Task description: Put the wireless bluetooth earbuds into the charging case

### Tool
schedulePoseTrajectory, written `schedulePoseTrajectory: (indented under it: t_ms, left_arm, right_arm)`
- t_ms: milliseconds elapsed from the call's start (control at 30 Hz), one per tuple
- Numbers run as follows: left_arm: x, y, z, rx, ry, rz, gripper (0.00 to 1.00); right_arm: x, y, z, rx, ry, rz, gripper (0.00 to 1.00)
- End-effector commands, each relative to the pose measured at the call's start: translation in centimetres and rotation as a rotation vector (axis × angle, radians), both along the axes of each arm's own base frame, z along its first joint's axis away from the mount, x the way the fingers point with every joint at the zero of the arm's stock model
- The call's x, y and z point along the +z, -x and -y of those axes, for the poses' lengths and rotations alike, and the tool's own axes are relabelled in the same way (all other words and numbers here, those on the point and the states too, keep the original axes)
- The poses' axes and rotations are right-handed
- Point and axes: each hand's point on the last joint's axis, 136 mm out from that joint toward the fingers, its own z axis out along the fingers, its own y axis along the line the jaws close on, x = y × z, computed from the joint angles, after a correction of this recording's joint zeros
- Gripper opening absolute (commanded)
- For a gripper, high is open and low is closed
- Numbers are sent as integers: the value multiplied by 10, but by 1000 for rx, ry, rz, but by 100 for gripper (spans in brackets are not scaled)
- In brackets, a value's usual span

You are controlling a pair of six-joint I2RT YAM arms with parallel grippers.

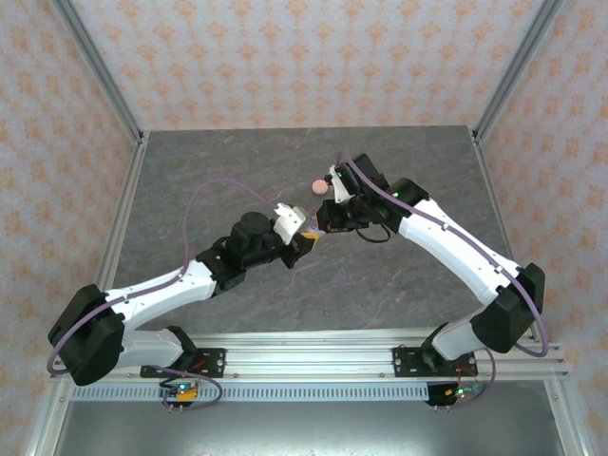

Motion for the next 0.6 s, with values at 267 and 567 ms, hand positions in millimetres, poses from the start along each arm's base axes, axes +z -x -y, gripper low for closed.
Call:
schedulePoseTrajectory:
  t_ms: [267, 567]
  left_arm:
    - [25, 0, 11, -45, 18, 55, 12]
    - [25, -2, 14, -52, 17, 46, 12]
  right_arm:
    - [2, 7, -9, 59, 10, -22, 17]
    - [-1, 8, -11, 67, 18, -36, 17]
